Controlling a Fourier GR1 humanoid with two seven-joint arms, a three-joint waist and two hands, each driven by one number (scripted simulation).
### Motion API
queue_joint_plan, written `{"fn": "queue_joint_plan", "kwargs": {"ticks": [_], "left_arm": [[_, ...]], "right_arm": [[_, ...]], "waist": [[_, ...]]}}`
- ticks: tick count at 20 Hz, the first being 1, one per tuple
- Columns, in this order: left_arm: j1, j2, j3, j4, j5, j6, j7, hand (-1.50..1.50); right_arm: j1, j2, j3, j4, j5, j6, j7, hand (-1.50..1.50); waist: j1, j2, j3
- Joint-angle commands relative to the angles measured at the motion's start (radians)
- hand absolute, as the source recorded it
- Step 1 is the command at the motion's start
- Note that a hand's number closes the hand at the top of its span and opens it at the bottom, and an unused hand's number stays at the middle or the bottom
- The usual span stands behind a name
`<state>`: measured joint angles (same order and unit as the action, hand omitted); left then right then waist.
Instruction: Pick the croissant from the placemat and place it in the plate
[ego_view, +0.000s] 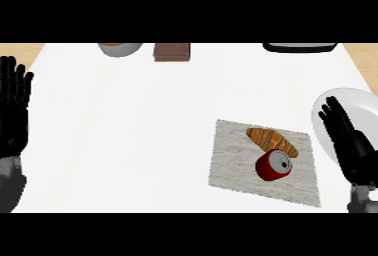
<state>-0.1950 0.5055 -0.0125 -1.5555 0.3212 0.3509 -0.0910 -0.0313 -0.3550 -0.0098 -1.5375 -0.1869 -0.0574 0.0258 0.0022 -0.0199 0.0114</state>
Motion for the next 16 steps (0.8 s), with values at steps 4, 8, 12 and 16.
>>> {"fn": "queue_joint_plan", "kwargs": {"ticks": [4,8,12,16], "left_arm": [[-0.035,-0.02,-0.141,0.053,-0.088,-0.031,0.05,0.0],[0.0,-0.016,-0.19,0.066,-0.069,-0.092,0.097,0.0],[-0.04,-0.069,-0.247,0.118,-0.116,-0.079,0.129,0.0],[-0.106,-0.105,-0.241,0.2,-0.137,-0.086,0.134,0.0]], "right_arm": [[-0.147,0.082,0.236,-0.088,-0.122,0.27,0.065,-1.5],[-0.35,-0.174,0.303,-0.25,0.21,0.379,-0.087,1.5],[-0.157,-0.048,0.418,-0.011,0.179,0.426,-0.261,-1.5],[-0.132,-0.089,0.459,0.119,0.377,0.404,-0.576,-1.5]], "waist": [[0.013,0.033,-0.01],[0.046,-0.017,-0.033],[0.003,0.03,-0.009],[-0.006,0.026,-0.01]]}}
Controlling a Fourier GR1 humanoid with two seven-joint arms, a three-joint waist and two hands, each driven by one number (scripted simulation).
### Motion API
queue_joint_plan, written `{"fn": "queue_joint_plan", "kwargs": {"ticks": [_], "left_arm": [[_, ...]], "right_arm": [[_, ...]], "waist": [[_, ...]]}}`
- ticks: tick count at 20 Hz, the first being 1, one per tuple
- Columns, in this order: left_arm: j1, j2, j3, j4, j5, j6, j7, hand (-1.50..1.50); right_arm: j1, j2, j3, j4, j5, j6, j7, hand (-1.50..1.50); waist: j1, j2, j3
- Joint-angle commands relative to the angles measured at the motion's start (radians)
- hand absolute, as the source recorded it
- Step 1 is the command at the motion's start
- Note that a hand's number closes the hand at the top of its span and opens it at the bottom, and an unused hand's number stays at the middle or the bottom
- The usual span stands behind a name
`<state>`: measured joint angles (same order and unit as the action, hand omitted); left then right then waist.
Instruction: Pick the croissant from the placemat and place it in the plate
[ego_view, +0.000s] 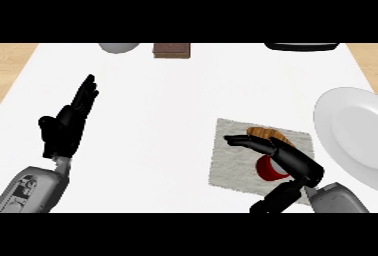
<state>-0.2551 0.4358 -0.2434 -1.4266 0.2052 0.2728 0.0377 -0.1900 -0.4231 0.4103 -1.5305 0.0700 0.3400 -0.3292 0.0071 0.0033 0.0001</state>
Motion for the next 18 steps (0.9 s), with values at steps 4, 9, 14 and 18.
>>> {"fn": "queue_joint_plan", "kwargs": {"ticks": [4,9,14,18], "left_arm": [[0.001,-0.051,-0.018,0.019,-0.04,0.012,0.018,0.0],[-0.068,-0.032,0.052,0.069,-0.022,-0.037,0.05,0.0],[-0.031,-0.059,0.013,0.062,-0.062,-0.016,0.017,0.0],[0.017,-0.033,0.036,-0.008,-0.053,-0.038,0.037,0.0]], "right_arm": [[0.001,-0.121,-0.073,0.118,0.181,-0.069,-0.356,-1.5],[-0.024,-0.178,-0.19,-0.057,0.104,-0.008,-0.244,-1.5],[-0.143,-0.36,-0.188,-0.069,0.224,0.107,-0.083,-1.5],[-0.141,-0.364,-0.155,-0.116,0.258,0.191,0.045,-1.5]], "waist": [[-0.009,-0.002,0.001],[-0.023,-0.005,-0.001],[-0.022,-0.006,-0.003],[-0.008,-0.007,-0.001]]}}
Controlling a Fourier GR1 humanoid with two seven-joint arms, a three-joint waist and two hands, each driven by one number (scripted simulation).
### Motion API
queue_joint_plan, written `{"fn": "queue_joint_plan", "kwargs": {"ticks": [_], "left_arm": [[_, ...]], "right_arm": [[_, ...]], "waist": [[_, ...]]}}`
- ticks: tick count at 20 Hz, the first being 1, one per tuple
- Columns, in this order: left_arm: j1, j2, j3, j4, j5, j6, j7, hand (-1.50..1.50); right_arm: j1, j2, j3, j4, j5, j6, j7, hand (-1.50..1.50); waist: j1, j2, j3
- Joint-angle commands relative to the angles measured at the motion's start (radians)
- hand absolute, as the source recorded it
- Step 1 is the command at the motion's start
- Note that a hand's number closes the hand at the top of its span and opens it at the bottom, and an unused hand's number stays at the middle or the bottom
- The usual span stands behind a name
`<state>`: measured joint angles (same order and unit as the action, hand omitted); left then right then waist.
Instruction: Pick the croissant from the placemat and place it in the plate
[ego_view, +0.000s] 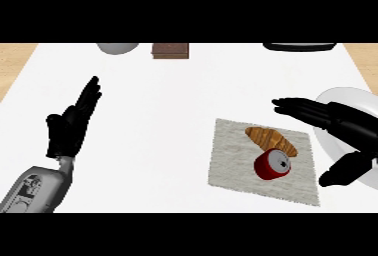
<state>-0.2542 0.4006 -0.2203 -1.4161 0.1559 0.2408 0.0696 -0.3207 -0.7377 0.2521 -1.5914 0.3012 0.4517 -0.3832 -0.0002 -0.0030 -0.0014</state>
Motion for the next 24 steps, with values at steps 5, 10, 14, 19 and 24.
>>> {"fn": "queue_joint_plan", "kwargs": {"ticks": [5,10,14,19,24], "left_arm": [[-0.051,-0.032,0.034,0.044,-0.01,-0.035,0.007,0.0],[0.01,-0.05,0.053,-0.003,-0.046,-0.063,0.0,0.0],[-0.002,-0.057,0.09,0.011,-0.073,-0.069,0.01,0.0],[-0.006,-0.089,0.069,0.036,-0.101,-0.078,-0.008,0.0],[-0.009,-0.115,0.1,-0.024,-0.113,-0.073,0.054,0.0]], "right_arm": [[-0.14,-0.03,0.035,0.09,0.144,0.138,0.084,-1.5],[-0.118,0.071,0.037,0.081,0.203,0.19,0.135,-1.5],[-0.084,0.147,0.068,0.058,0.283,0.177,0.161,-1.5],[-0.178,0.17,0.132,0.287,0.445,0.107,0.067,-1.5],[-0.115,0.187,0.123,0.291,0.516,0.101,0.046,-1.5]], "waist": [[0.009,0.006,0.001],[0.005,0.003,0.001],[0.003,0.003,0.001],[0.011,0.006,0.002],[0.004,0.003,0.002]]}}
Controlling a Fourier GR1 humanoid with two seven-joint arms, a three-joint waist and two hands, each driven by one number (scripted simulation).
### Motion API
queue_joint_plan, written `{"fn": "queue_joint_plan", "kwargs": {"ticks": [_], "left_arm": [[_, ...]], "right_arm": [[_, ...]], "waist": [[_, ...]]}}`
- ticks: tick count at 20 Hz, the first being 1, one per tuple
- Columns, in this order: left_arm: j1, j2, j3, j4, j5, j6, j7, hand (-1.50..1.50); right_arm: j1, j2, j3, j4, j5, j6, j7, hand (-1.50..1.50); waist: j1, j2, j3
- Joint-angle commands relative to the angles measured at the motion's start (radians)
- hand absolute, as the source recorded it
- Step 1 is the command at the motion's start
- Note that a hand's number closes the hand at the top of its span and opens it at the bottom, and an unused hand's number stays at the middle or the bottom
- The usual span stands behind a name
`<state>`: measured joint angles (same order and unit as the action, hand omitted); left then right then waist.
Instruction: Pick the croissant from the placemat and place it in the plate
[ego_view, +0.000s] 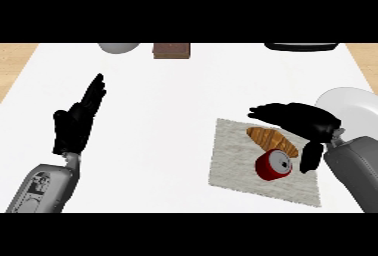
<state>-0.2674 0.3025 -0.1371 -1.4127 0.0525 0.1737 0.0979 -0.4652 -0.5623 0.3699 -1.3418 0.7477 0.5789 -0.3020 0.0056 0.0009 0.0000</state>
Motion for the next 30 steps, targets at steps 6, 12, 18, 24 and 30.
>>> {"fn": "queue_joint_plan", "kwargs": {"ticks": [6,12,18,24,30], "left_arm": [[0.07,-0.015,0.034,-0.084,-0.038,-0.052,0.021,0.0],[0.036,-0.047,0.067,-0.013,-0.061,-0.067,-0.013,0.0],[-0.035,-0.012,0.14,0.027,-0.034,-0.132,0.017,0.0],[0.042,-0.093,0.094,0.0,-0.107,-0.087,-0.021,0.0],[0.049,-0.049,0.143,-0.005,-0.09,-0.092,-0.015,0.0]], "right_arm": [[-0.042,0.103,-0.02,0.163,0.153,-0.024,-0.061,-1.5],[-0.09,0.164,-0.029,0.394,0.26,-0.132,-0.136,-1.5],[-0.049,0.154,-0.077,0.293,0.269,-0.169,-0.186,1.5],[-0.1,0.239,-0.117,0.46,0.34,-0.296,-0.215,1.5],[0.049,-0.142,-0.353,0.515,0.232,-0.373,-0.379,1.5]], "waist": [[0.001,-0.001,0.0],[0.002,0.001,0.0],[-0.004,-0.001,0.0],[0.001,0.0,0.0],[-0.062,-0.001,0.003]]}}
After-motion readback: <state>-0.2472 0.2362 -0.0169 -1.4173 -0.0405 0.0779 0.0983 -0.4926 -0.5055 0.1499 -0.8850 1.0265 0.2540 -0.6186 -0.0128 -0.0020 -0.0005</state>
